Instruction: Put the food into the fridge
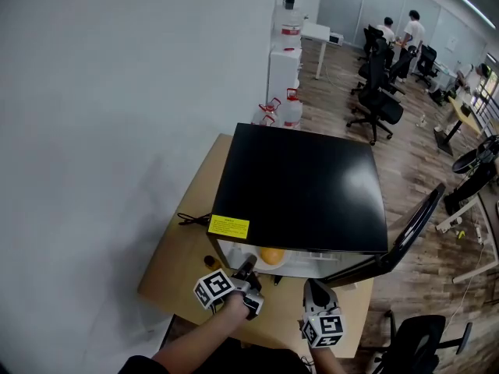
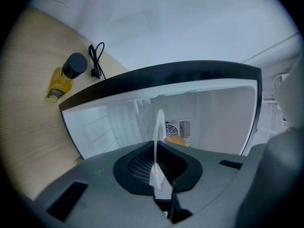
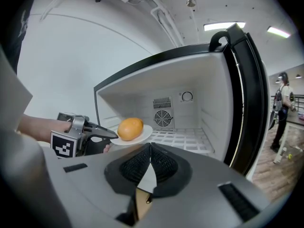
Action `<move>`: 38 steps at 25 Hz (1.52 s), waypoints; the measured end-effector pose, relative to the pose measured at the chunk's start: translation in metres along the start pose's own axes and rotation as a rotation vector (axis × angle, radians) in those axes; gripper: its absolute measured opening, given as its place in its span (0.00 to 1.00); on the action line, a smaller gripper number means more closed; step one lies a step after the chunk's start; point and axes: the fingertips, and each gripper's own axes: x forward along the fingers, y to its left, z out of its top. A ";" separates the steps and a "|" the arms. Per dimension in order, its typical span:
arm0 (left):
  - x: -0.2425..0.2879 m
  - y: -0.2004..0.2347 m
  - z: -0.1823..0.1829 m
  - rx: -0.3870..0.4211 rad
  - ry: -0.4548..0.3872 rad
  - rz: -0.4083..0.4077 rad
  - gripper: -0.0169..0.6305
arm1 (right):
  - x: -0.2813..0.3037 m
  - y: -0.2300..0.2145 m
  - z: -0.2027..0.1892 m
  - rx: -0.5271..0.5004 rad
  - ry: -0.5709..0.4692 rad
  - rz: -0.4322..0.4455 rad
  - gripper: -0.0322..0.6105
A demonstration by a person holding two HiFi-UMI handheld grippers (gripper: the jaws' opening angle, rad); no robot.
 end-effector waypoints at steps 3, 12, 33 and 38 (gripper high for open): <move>0.005 0.001 0.005 -0.001 -0.010 0.004 0.06 | 0.002 -0.001 -0.002 -0.007 0.007 0.001 0.14; 0.014 0.015 0.016 -0.043 -0.035 0.042 0.06 | 0.003 -0.002 -0.013 -0.007 0.032 0.000 0.14; 0.032 0.003 0.020 -0.052 -0.088 0.107 0.06 | -0.011 -0.013 -0.020 -0.003 0.042 -0.019 0.14; 0.033 0.002 0.022 -0.064 -0.119 0.125 0.06 | -0.014 -0.016 -0.021 0.000 0.043 -0.023 0.14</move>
